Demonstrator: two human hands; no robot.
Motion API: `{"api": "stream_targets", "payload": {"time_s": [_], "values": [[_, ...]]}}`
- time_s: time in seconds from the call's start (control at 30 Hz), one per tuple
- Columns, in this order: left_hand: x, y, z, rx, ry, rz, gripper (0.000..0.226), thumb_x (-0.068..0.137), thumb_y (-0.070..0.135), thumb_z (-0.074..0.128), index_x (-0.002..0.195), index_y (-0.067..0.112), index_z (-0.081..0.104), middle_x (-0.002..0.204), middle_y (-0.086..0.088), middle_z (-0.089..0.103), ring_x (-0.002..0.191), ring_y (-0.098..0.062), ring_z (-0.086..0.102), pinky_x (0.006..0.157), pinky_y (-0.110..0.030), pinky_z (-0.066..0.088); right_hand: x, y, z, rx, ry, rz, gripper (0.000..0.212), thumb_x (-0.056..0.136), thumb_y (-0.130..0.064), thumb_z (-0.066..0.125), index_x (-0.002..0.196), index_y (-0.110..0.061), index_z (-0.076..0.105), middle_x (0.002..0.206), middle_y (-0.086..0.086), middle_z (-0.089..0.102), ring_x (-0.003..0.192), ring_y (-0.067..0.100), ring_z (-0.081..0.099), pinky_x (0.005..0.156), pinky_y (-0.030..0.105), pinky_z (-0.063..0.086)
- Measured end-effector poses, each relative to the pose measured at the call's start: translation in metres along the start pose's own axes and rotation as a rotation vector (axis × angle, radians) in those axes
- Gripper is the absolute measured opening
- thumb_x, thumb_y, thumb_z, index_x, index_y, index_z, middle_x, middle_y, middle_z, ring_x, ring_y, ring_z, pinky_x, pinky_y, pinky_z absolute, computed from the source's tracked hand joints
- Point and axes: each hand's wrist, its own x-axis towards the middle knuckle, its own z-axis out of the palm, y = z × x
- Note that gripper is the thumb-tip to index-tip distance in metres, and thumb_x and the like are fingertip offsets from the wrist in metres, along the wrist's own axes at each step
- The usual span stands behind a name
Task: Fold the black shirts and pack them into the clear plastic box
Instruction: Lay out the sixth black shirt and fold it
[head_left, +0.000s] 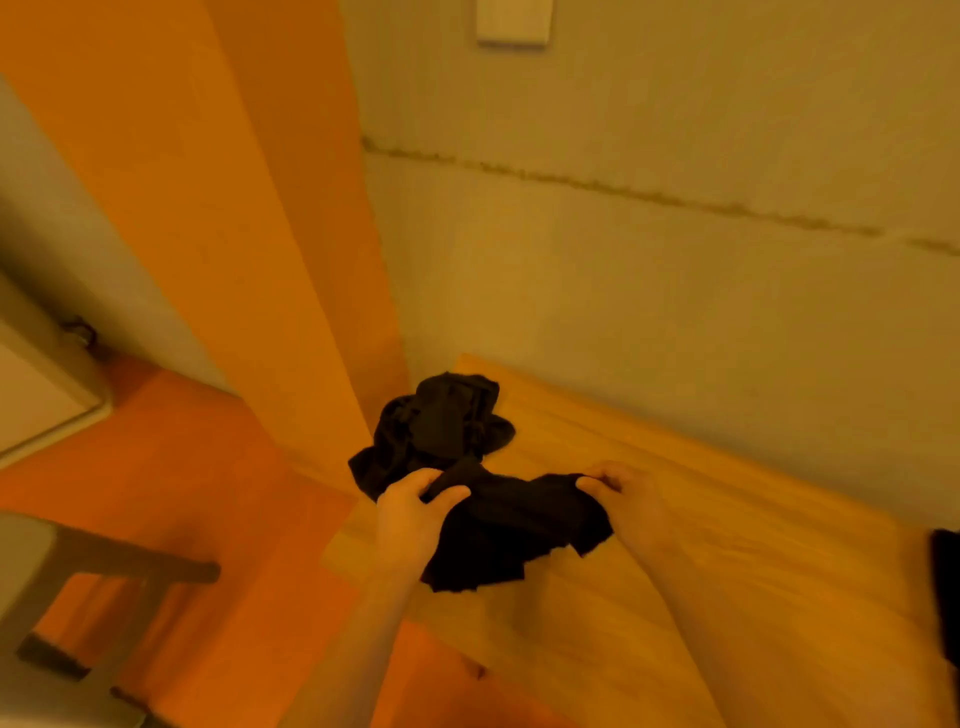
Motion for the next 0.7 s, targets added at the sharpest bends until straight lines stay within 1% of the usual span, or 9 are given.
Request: {"api": "stream_targets", "payload": {"time_s": [0.07, 0.13, 0.17, 0.23, 0.33, 0.43, 0.5, 0.6, 0.7], "values": [[0.006, 0.032, -0.011, 0.017, -0.023, 0.026, 0.034, 0.083, 0.025, 0.067, 0.062, 0.007, 0.048, 0.059, -0.013, 0.044, 0.049, -0.019, 0.043, 0.051, -0.03, 0.034, -0.003, -0.034, -0.039, 0.009, 0.005, -0.022, 0.015, 0.09, -0.016, 0.057, 0.077, -0.016, 0.063, 0.071, -0.003, 0.06, 0.064, 0.007, 0.055, 0.05, 0.016, 0.038], [0.01, 0.069, -0.019, 0.052, -0.097, 0.061, 0.038, 0.083, 0.029, 0.066, 0.064, 0.004, 0.045, 0.062, -0.016, 0.041, 0.053, -0.027, 0.04, 0.054, -0.038, 0.031, -0.008, -0.07, -0.079, 0.036, -0.004, -0.084, 0.019, 0.091, -0.015, 0.056, 0.073, -0.016, 0.062, 0.067, -0.002, 0.058, 0.059, 0.003, 0.054, 0.051, 0.015, 0.038], [0.013, 0.089, -0.021, 0.065, -0.131, 0.075, 0.033, 0.083, 0.029, 0.067, 0.07, 0.004, 0.051, 0.066, -0.014, 0.047, 0.058, -0.026, 0.046, 0.057, -0.037, 0.034, -0.012, -0.09, -0.097, 0.058, -0.01, -0.122, 0.02, 0.091, -0.013, 0.056, 0.072, -0.016, 0.062, 0.067, -0.002, 0.059, 0.059, 0.004, 0.055, 0.053, 0.015, 0.039], [0.014, 0.141, -0.02, 0.027, -0.173, 0.118, 0.018, 0.082, 0.026, 0.069, 0.093, 0.014, 0.061, 0.085, 0.002, 0.059, 0.08, -0.014, 0.056, 0.07, -0.026, 0.04, -0.02, -0.129, -0.131, 0.11, -0.021, -0.192, 0.019, 0.088, -0.01, 0.059, 0.071, -0.016, 0.064, 0.066, -0.003, 0.062, 0.061, 0.006, 0.057, 0.054, 0.015, 0.042], [0.006, 0.234, -0.001, -0.148, -0.324, 0.295, 0.038, 0.082, 0.013, 0.068, 0.116, 0.024, 0.055, 0.11, 0.012, 0.057, 0.104, -0.005, 0.053, 0.089, -0.02, 0.041, -0.032, -0.18, -0.169, 0.116, -0.069, -0.282, 0.015, 0.084, -0.006, 0.064, 0.073, -0.016, 0.066, 0.063, -0.005, 0.064, 0.056, 0.001, 0.059, 0.052, 0.012, 0.044], [-0.006, 0.302, 0.024, -0.119, -0.512, 0.416, 0.029, 0.083, 0.01, 0.065, 0.112, 0.016, 0.063, 0.1, 0.008, 0.065, 0.091, -0.003, 0.062, 0.078, -0.01, 0.048, -0.042, -0.216, -0.203, 0.138, -0.046, -0.337, 0.013, 0.083, -0.006, 0.065, 0.072, -0.014, 0.065, 0.066, 0.001, 0.062, 0.059, 0.008, 0.059, 0.055, 0.018, 0.048], [-0.008, 0.327, 0.034, -0.152, -0.467, 0.404, 0.013, 0.086, 0.015, 0.063, 0.097, 0.011, 0.069, 0.088, 0.001, 0.069, 0.079, -0.007, 0.064, 0.071, -0.016, 0.049, -0.048, -0.23, -0.227, 0.202, 0.013, -0.361, 0.014, 0.083, -0.005, 0.064, 0.071, -0.012, 0.064, 0.065, 0.002, 0.061, 0.056, 0.006, 0.059, 0.051, 0.016, 0.047], [-0.01, 0.356, 0.041, -0.29, -0.409, 0.386, 0.02, 0.089, 0.022, 0.058, 0.076, 0.009, 0.066, 0.073, -0.006, 0.061, 0.072, -0.017, 0.056, 0.072, -0.032, 0.044, -0.056, -0.24, -0.264, 0.294, 0.037, -0.377, 0.011, 0.083, -0.005, 0.063, 0.073, -0.01, 0.065, 0.067, 0.002, 0.063, 0.064, 0.012, 0.059, 0.053, 0.017, 0.048], [-0.017, 0.387, 0.044, -0.359, -0.369, 0.419, 0.028, 0.09, 0.024, 0.058, 0.086, -0.002, 0.066, 0.079, -0.011, 0.064, 0.074, -0.019, 0.058, 0.068, -0.031, 0.045, -0.067, -0.238, -0.293, 0.366, -0.052, -0.393, 0.008, 0.087, -0.01, 0.06, 0.092, -0.012, 0.066, 0.087, 0.004, 0.067, 0.082, 0.014, 0.063, 0.064, 0.019, 0.051]]}}
